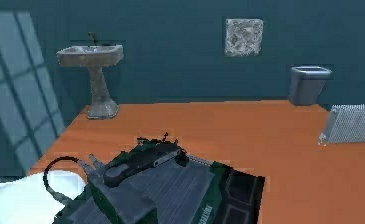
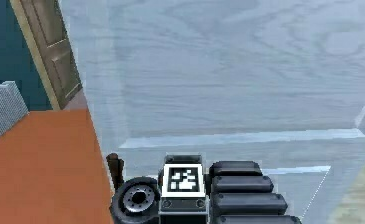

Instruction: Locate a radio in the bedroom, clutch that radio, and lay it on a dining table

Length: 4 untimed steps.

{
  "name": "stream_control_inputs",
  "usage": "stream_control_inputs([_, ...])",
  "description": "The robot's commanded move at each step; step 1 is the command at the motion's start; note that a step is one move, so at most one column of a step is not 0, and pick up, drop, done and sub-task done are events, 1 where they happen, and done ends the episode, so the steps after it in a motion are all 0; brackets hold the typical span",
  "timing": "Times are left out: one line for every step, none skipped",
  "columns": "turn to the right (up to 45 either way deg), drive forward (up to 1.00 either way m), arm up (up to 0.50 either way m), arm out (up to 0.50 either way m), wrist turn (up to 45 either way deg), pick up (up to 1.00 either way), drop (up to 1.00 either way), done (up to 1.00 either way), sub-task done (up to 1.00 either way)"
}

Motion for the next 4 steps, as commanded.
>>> stream_control_inputs([0.0, 0.3, 0.0, 0.0, 0.0, 0.0, 0.0, 0.0, 0.0])
stream_control_inputs([45.0, 0.0, 0.0, 0.0, 0.0, 0.0, 0.0, 0.0, 0.0])
stream_control_inputs([9.0, 0.0, 0.0, 0.0, 0.0, 0.0, 0.0, 0.0, 0.0])
stream_control_inputs([0.0, 0.35, 0.0, 0.0, 0.0, 0.0, 0.0, 0.0, 0.0])
